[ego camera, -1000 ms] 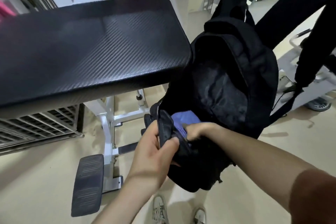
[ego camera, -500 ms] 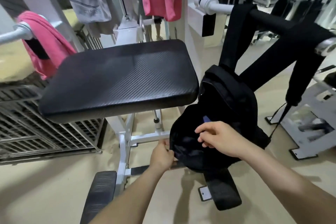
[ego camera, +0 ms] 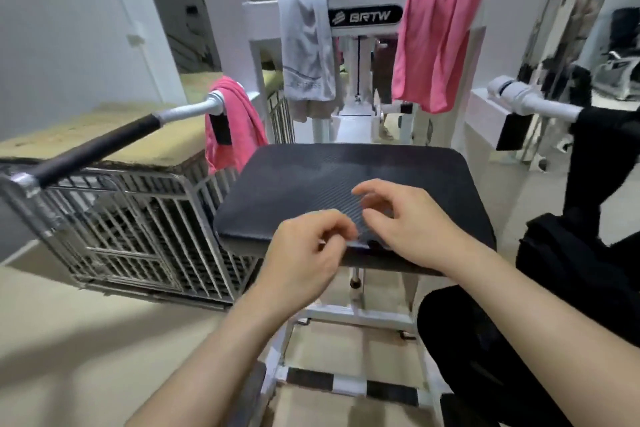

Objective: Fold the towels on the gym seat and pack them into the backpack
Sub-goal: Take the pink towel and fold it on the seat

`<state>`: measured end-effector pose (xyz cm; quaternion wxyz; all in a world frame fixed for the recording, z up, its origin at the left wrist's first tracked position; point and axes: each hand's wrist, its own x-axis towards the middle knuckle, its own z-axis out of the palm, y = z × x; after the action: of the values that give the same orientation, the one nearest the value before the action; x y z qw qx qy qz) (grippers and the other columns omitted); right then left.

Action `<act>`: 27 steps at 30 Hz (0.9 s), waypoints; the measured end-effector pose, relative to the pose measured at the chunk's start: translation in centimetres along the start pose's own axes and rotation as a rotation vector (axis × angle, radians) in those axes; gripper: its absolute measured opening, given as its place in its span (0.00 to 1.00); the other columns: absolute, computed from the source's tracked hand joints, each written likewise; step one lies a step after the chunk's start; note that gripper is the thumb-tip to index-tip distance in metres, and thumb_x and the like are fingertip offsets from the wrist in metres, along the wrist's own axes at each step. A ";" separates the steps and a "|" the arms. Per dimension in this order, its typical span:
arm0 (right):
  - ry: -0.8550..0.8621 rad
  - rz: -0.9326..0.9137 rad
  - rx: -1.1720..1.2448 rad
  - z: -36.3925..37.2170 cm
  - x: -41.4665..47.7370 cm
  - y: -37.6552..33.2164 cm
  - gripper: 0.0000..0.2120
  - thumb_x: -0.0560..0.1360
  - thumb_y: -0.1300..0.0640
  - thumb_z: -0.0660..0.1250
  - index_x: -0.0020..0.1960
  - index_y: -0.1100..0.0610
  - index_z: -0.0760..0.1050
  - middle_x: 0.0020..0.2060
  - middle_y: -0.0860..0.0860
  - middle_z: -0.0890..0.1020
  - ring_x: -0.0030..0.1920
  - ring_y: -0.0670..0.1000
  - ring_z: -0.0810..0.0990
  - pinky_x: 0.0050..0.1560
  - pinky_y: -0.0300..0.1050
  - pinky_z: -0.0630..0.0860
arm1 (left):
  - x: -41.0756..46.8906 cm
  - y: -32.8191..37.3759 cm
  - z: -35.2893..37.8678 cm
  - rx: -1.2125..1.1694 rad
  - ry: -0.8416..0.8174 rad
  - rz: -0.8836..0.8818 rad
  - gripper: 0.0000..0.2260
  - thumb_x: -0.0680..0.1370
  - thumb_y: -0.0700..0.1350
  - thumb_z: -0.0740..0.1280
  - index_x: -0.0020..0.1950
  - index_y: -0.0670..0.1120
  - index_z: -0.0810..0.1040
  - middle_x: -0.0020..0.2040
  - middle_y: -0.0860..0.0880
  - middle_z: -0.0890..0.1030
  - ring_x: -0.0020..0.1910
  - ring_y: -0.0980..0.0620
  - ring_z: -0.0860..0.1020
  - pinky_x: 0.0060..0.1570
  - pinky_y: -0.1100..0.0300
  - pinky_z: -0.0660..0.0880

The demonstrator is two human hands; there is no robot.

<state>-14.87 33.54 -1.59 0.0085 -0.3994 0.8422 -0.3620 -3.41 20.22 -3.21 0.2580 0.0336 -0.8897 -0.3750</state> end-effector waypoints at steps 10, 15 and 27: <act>-0.136 0.067 0.346 12.0 21.3 -9.0 0.29 0.76 0.53 0.66 0.73 0.42 0.60 0.60 0.48 0.75 0.54 0.49 0.78 0.58 0.50 0.77 | 12.0 -17.4 -13.4 0.163 0.271 -0.305 0.12 0.75 0.39 0.61 0.51 0.52 0.79 0.50 0.54 0.80 0.50 0.55 0.77 0.51 0.60 0.71; -0.012 0.223 0.440 16.9 29.9 -9.4 0.27 0.75 0.61 0.61 0.72 0.48 0.62 0.59 0.53 0.77 0.48 0.51 0.79 0.45 0.46 0.77 | 16.7 -23.1 -15.9 0.212 0.126 -0.381 0.16 0.73 0.41 0.60 0.56 0.54 0.79 0.58 0.51 0.79 0.61 0.50 0.75 0.60 0.53 0.73; 0.257 0.076 0.276 19.1 38.1 -12.2 0.08 0.74 0.50 0.67 0.49 0.54 0.78 0.38 0.45 0.79 0.40 0.43 0.78 0.40 0.39 0.71 | 20.8 -25.8 -17.6 -0.206 0.145 -0.316 0.21 0.77 0.49 0.57 0.71 0.57 0.68 0.63 0.49 0.78 0.60 0.50 0.76 0.62 0.48 0.73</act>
<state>-26.87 -9.03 2.32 -0.0306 -0.3130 0.7931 -0.5216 -16.36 -14.93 -1.53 0.2615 0.1731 -0.8095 -0.4963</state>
